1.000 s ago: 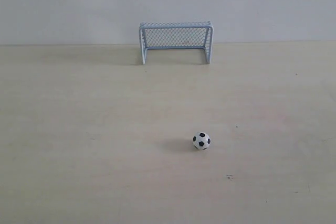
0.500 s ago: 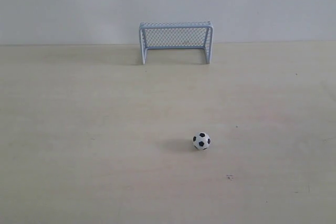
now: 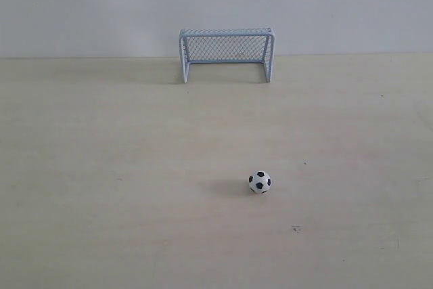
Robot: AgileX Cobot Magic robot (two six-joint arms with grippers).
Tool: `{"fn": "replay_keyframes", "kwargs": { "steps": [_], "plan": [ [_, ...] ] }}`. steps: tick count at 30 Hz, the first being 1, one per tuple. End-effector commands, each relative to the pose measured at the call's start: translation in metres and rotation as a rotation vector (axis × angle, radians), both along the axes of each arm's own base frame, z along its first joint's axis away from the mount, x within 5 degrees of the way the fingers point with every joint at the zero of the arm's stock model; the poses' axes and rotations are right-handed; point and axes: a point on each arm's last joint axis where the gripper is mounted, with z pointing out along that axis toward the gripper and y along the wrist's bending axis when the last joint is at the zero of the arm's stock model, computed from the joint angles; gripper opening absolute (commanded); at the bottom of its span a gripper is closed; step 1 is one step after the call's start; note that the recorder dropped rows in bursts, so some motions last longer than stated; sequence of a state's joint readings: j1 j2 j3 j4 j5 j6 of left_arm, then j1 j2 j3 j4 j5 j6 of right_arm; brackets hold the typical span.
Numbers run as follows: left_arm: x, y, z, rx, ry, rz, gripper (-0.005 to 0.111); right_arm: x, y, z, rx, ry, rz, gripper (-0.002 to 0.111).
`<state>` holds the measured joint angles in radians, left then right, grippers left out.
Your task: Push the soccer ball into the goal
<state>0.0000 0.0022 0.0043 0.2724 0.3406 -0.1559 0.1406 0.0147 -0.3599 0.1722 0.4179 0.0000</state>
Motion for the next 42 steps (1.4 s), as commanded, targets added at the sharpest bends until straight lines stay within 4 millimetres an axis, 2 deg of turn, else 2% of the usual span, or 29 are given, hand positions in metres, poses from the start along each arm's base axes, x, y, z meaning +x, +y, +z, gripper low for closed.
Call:
{"fn": "replay_keyframes", "kwargs": {
  "steps": [1, 12, 16, 20, 21, 22, 23, 25, 27, 28, 29, 31, 33, 36, 39, 42],
  "plan": [
    [0.0, 0.0, 0.002, -0.006, -0.011, 0.003, 0.006, -0.01, -0.001, 0.02, 0.013, -0.056, 0.002, 0.0],
    [0.0, 0.0, 0.002, -0.006, -0.011, 0.003, 0.006, -0.015, -0.001, 0.039, 0.122, -0.203, 0.019, 0.0],
    [0.0, 0.0, 0.002, -0.006, -0.011, 0.003, 0.006, -0.009, 0.001, 0.054, 0.006, -0.236, 0.025, 0.0],
    [0.0, 0.0, 0.002, -0.006, -0.011, 0.003, 0.006, 0.013, 0.009, 0.071, -0.158, -0.173, 0.062, 0.0],
    [0.0, 0.0, 0.002, -0.006, -0.011, 0.003, 0.006, 0.032, 0.015, 0.08, -0.237, -0.126, 0.098, 0.0],
    [0.0, 0.0, 0.002, -0.006, -0.011, 0.003, 0.006, 0.04, 0.017, 0.084, -0.275, -0.103, 0.119, 0.0],
    [0.0, 0.0, 0.002, -0.006, -0.011, 0.003, 0.006, 0.063, 0.025, 0.09, -0.394, -0.036, 0.189, 0.0],
    [0.0, 0.0, 0.002, -0.006, -0.011, 0.003, 0.006, 0.084, 0.033, 0.094, -0.484, 0.036, 0.273, 0.0],
    [0.0, 0.0, 0.002, -0.006, -0.011, 0.003, 0.006, 0.11, 0.041, 0.09, -0.519, 0.149, 0.362, 0.0],
    [0.0, 0.0, 0.002, -0.006, -0.011, 0.003, 0.006, 0.135, 0.049, 0.083, -0.541, 0.254, 0.448, 0.0],
    [0.0, 0.0, 0.002, -0.006, -0.011, 0.003, 0.006, 0.144, 0.052, 0.078, -0.557, 0.293, 0.49, 0.0],
    [0.0, 0.0, 0.002, -0.006, -0.011, 0.003, 0.006, 0.181, 0.064, 0.051, -0.599, 0.459, 0.665, 0.0],
    [0.0, 0.0, 0.002, -0.006, -0.011, 0.003, 0.006, 0.204, 0.069, 0.03, -0.602, 0.574, 0.752, 0.0],
    [0.0, 0.0, 0.002, -0.006, -0.011, 0.003, 0.006, 0.214, 0.077, 0.01, -0.675, 0.613, 0.839, 0.0],
    [0.0, 0.0, 0.002, -0.006, -0.011, 0.003, 0.006, 0.213, 0.107, -0.007, -0.81, 0.612, 0.958, 0.0],
    [0.0, 0.0, 0.002, -0.006, -0.011, 0.003, 0.006, 0.211, 0.124, -0.023, -0.974, 0.618, 1.031, 0.0]
  ]
}}
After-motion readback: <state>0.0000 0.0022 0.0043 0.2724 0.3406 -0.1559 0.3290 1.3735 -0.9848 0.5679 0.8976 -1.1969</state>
